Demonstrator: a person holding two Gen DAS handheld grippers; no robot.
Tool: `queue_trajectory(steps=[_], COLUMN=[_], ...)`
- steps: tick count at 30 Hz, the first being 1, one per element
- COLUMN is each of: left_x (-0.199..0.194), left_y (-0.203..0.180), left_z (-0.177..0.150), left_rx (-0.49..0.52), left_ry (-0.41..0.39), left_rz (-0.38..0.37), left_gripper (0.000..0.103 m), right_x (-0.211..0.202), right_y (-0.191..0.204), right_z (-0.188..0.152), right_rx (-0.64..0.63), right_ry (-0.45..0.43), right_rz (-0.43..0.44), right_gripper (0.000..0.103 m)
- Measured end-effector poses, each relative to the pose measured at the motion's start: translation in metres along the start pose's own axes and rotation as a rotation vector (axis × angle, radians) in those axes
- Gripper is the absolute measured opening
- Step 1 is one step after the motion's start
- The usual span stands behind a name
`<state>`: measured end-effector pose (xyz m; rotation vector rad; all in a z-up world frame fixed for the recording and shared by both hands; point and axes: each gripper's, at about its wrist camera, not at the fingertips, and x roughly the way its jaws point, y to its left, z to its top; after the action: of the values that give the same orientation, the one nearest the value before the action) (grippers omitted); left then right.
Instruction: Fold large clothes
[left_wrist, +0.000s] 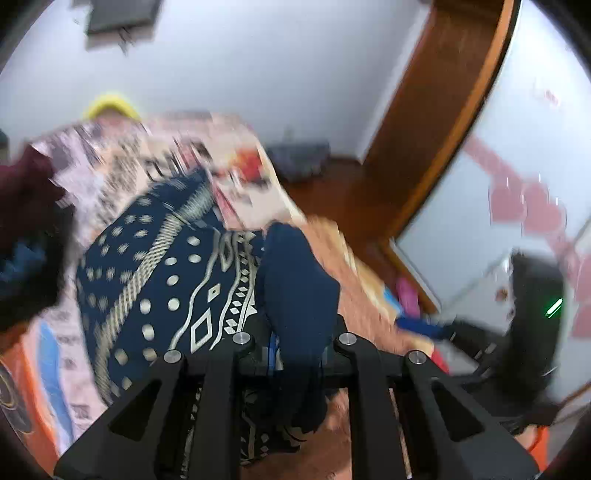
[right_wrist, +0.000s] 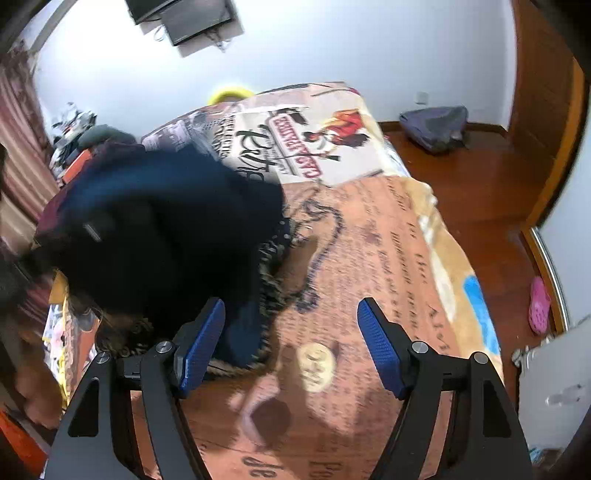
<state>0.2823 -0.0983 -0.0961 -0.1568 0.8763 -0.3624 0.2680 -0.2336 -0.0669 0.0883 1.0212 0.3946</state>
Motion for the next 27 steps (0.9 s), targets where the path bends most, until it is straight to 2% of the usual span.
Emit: queue_trajectory(steps=[3,4,6,7,11,14,17,20,24,27], left_x=[0.022,0.022,0.016,0.007,-0.032,-0.06,-0.077,-0.074,-0.049,-0.028], left_y=[-0.002,-0.004,-0.006,-0.008,-0.007,0.006,0.032,0.061,0.093,0.102], left_z=[-0.017,-0.022,-0.026,-0.027,-0.027,-0.025,-0.026,-0.034,-0.057,-0.077], left_rx=[0.009,0.016,0.044,0.063,0.113,0.127,0.115,0.081,0.023,0.031], left_ry=[0.111,0.12,0.126,0.126,0.051,-0.02,-0.057,-0.029,0.076,0.141], left_rz=[-0.022,-0.022,-0.022,-0.036,-0.041,0.015,0.108,0.183,0.206,0.221], left_gripper=[0.016,0.017,0.025,0.033,0.057,0.065,0.069,0.069,0.069,0.07], right_x=[-0.005,-0.007,-0.009,-0.01,-0.019,-0.026,-0.03,-0.026,-0.009,0.001], right_y=[-0.007,-0.007,-0.009,-0.008,-0.002,0.007,0.022,0.037,0.059,0.074], right_z=[-0.004,-0.005,-0.005,-0.004,-0.003,0.002,0.009,0.016,0.022,0.019], right_rx=[0.011,0.006,-0.006,-0.013,-0.036,-0.058,-0.087,-0.107,-0.112,-0.127], right_ry=[0.001,0.0,0.001,0.0,-0.017,-0.04,-0.055,-0.054,-0.015,0.009], right_rz=[0.001,0.002,0.001,-0.001,0.017,0.035,0.077,0.108,0.16,0.167], right_gripper=[0.072,0.072,0.072,0.072,0.072,0.072,0.072,0.072,0.072,0.072])
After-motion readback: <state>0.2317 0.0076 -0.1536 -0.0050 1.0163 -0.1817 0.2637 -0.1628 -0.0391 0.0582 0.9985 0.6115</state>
